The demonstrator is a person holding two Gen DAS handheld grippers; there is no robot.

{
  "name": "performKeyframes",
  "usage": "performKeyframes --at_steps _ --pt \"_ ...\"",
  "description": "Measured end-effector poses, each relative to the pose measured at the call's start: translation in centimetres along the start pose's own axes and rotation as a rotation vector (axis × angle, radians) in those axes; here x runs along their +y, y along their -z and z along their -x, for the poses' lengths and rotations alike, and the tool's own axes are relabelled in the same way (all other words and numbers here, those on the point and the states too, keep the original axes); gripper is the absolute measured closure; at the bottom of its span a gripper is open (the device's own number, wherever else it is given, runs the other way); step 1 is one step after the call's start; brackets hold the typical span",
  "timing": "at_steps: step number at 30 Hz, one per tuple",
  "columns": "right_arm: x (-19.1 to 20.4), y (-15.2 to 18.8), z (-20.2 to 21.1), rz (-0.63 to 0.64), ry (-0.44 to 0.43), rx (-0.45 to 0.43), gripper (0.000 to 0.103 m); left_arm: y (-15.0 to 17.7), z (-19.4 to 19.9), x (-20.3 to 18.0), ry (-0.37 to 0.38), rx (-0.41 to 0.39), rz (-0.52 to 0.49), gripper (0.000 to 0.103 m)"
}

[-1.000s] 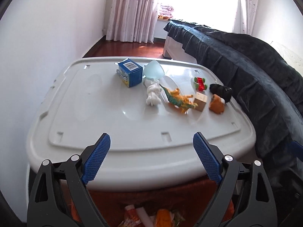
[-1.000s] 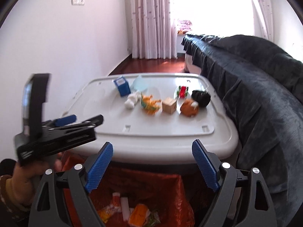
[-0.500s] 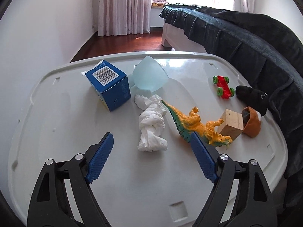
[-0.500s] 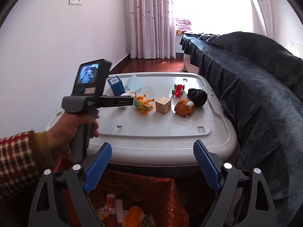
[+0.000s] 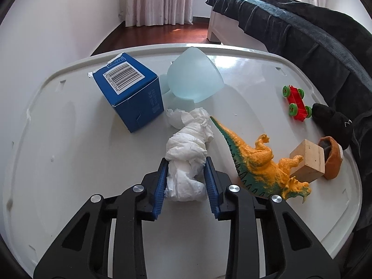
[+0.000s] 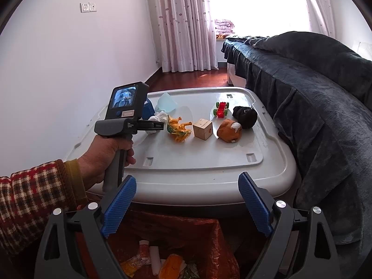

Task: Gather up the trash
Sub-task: 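Grasp the white tissue with the left gripper while the right gripper grasps the orange dinosaur toy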

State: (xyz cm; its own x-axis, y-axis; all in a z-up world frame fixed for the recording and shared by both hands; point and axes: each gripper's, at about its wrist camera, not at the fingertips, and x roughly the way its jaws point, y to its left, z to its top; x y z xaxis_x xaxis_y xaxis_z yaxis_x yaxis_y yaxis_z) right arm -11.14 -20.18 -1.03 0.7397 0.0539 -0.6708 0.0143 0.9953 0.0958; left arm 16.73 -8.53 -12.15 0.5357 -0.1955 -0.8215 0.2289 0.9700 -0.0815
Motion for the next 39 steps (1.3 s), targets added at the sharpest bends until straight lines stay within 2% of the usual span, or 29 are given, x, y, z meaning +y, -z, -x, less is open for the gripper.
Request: performKeyframes --at_steps 8,13,18,24,28,33,34,36,38,39 --pt "0.5 -1.1 -0.8 0.033 0.003 0.005 0.015 0.7 2.9 0.6 0.011 -0.026 0.042 0.073" --pt "1.7 -5.1 -4.0 0.104 0.011 -0.017 0.015 2.3 6.4 1.3 -0.001 -0.077 0.041 0.073" --pt "3.4 -9.1 -10.5 0.195 0.02 -0.034 0.015 5.0 9.7 2.8 -0.012 -0.12 0.063 0.073" --pt "6.0 -11.3 -19.9 0.327 0.029 0.056 0.015 7.5 12.1 3.9 -0.008 -0.136 0.077 0.073" --pt "6.3 -11.1 -25.1 0.347 0.048 0.161 0.018 8.2 12.9 3.8 0.004 -0.142 0.063 0.073" --pt "6.7 -10.6 -28.8 0.376 0.069 0.252 0.029 8.7 13.0 3.8 0.026 -0.138 0.057 0.073" --pt "6.8 -10.5 -29.1 0.378 0.065 0.265 0.036 8.7 13.0 3.8 0.03 -0.139 0.059 0.073" --pt "6.8 -10.7 -29.2 0.357 0.043 0.276 0.041 8.6 13.0 3.9 0.033 -0.144 0.059 0.073" --pt "6.8 -10.8 -29.3 0.339 0.037 0.291 0.056 8.6 13.1 3.8 0.038 -0.148 0.062 0.073" --pt "6.7 -10.8 -29.3 0.334 0.043 0.296 0.06 8.7 13.2 3.8 0.041 -0.146 0.061 0.073"
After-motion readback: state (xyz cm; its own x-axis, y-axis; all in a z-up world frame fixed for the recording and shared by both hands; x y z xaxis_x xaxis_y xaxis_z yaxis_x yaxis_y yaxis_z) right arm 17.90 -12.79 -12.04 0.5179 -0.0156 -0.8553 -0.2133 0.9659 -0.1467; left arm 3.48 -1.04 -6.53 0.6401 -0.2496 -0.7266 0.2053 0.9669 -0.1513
